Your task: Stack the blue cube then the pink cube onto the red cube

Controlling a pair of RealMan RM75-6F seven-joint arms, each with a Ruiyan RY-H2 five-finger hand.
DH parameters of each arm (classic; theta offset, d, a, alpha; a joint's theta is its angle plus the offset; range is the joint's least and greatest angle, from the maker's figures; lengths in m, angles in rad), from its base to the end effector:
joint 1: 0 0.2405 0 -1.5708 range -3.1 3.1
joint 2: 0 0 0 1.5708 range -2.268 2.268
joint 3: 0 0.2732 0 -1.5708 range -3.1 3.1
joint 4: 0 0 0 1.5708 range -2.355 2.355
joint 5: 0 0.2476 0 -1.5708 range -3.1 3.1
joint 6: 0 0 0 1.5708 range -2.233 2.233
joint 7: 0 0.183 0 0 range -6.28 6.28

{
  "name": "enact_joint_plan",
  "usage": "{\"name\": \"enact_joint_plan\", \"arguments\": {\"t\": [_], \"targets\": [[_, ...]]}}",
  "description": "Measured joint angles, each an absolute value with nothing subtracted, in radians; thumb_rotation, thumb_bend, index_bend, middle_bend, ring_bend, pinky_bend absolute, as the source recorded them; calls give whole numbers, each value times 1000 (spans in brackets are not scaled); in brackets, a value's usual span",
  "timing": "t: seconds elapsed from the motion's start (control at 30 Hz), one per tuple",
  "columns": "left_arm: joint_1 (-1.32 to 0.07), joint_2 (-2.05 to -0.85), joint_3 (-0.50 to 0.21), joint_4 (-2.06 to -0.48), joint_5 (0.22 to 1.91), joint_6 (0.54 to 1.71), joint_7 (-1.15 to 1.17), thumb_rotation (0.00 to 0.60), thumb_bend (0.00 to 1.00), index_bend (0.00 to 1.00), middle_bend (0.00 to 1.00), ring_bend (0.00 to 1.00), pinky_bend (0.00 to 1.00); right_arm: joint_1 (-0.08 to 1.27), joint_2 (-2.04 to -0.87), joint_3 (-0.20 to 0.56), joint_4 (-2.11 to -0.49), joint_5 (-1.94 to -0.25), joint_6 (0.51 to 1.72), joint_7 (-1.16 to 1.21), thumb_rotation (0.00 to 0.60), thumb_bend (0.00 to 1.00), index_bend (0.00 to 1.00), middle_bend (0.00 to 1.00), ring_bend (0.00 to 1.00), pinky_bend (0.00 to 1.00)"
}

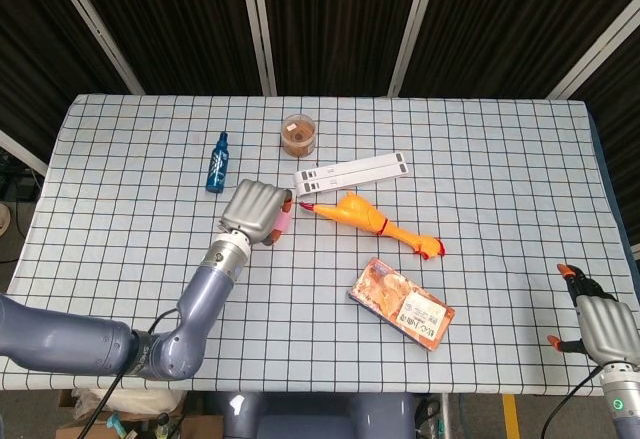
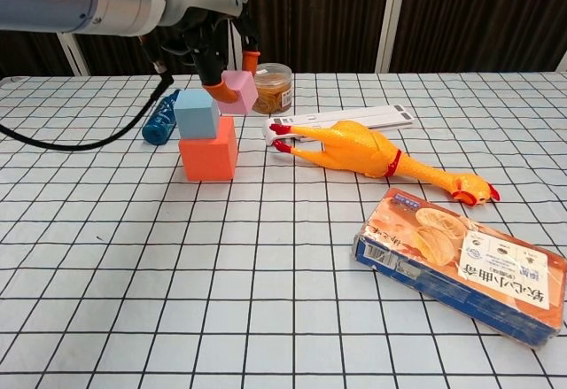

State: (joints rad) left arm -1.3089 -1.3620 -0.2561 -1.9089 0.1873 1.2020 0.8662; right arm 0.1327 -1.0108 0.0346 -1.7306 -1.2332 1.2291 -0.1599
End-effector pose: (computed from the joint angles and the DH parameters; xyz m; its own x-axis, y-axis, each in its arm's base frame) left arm 0.0149 0.4068 -0.0164 0.5749 0.2854 0.7668 0.8121 -0.3137 -0.4921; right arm -0.3749 -0.2250 0.1283 0.4467 -0.2760 0.8511 -0.8502 0.1654 0.4999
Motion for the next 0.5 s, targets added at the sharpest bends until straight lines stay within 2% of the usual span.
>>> {"name": "enact_joint_plan", "arguments": {"t": [0.37, 0.5], "targets": [[-1324, -1354, -297, -1871, 105, 1282, 911, 600, 391, 570, 906, 784, 862, 132, -1013, 31, -1725, -1228, 1223, -162, 600, 128, 57, 96, 178, 340], [-1326, -1369, -313, -1852, 67, 1344, 925, 600, 391, 569, 907, 785, 862, 132, -1014, 32, -1722, -1223, 1223, -163, 600, 129, 57, 96, 178, 340]]}}
